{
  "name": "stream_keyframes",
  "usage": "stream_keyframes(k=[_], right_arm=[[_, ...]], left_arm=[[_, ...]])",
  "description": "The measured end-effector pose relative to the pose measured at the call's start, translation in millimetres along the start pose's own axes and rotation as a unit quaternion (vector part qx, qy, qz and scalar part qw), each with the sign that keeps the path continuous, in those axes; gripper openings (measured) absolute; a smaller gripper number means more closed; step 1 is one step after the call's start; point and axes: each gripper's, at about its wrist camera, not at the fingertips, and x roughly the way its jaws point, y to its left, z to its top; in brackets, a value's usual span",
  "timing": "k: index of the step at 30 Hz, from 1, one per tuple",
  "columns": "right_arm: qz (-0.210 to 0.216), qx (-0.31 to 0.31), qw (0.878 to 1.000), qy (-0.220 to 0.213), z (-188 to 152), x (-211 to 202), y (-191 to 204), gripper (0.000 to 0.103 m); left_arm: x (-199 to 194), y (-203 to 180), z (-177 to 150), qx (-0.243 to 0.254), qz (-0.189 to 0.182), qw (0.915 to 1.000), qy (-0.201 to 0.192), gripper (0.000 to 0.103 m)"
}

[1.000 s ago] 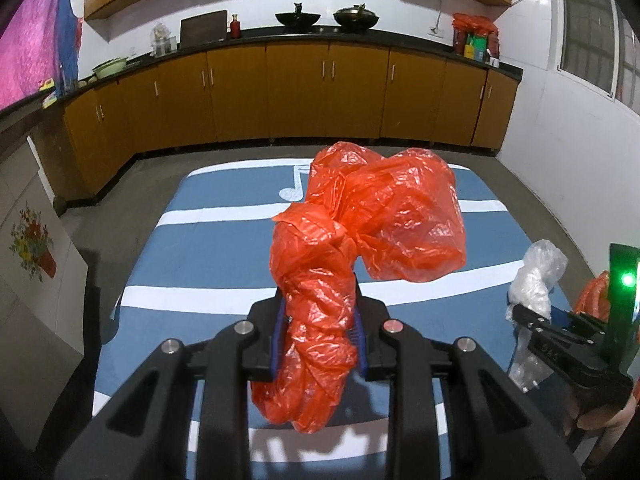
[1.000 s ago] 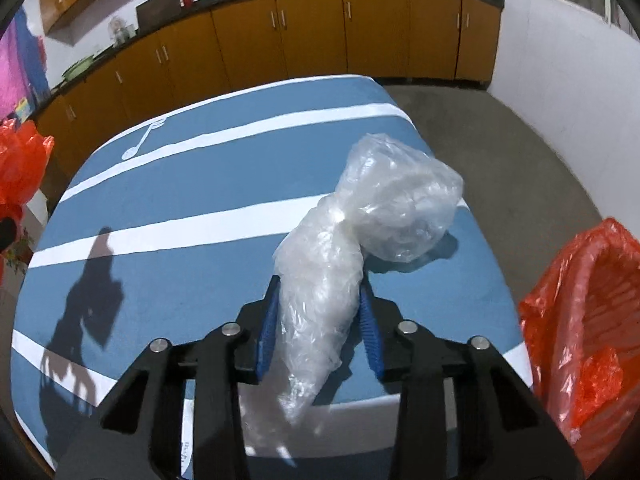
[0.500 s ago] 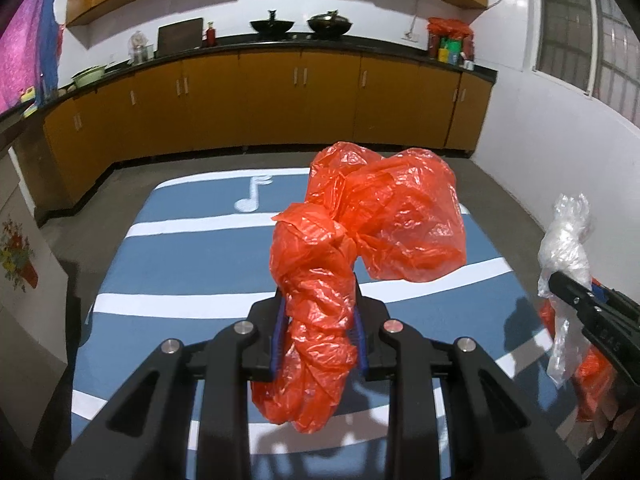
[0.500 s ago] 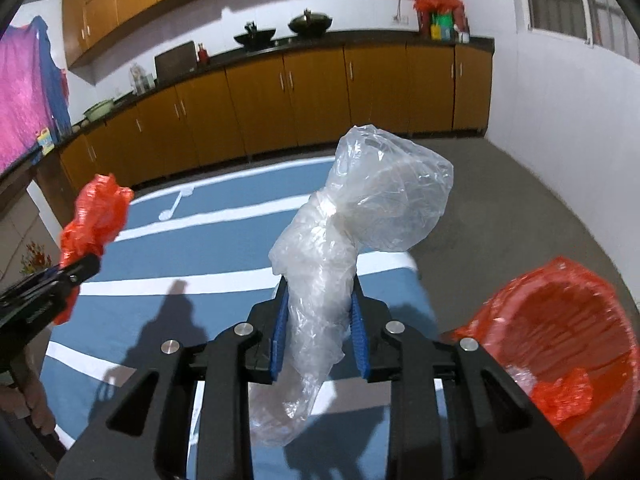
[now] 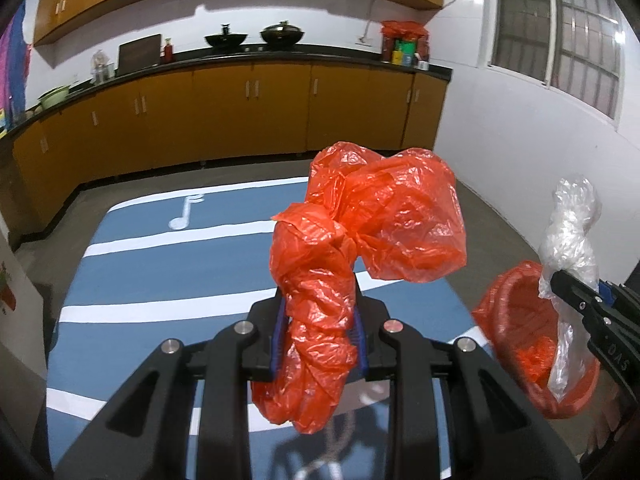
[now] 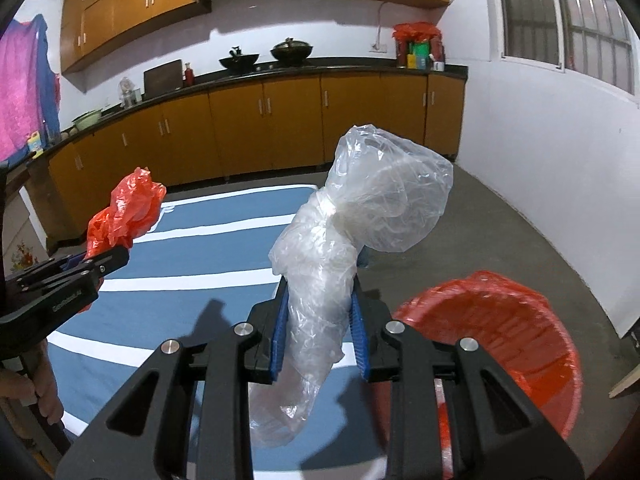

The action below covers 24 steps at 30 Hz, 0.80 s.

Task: Collect trash
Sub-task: 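Carry both bags over the basket and open both tools to drop them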

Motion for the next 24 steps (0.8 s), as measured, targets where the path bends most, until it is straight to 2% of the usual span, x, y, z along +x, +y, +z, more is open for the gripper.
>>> stream_keyframes(k=[12,24], right_arm=[[-0.038,0.033,0.999,-0.010,-10,-29,-53,0.028],[-0.078,0.077,0.994,-0.008,-29,-46,-105,0.028]], left_arm=[[-2,-63,3,0.030,-0.055,0.9980,0.004,0.027],[5,-139,-10,0.068,-0.122,0.9898,0.024,0.027]])
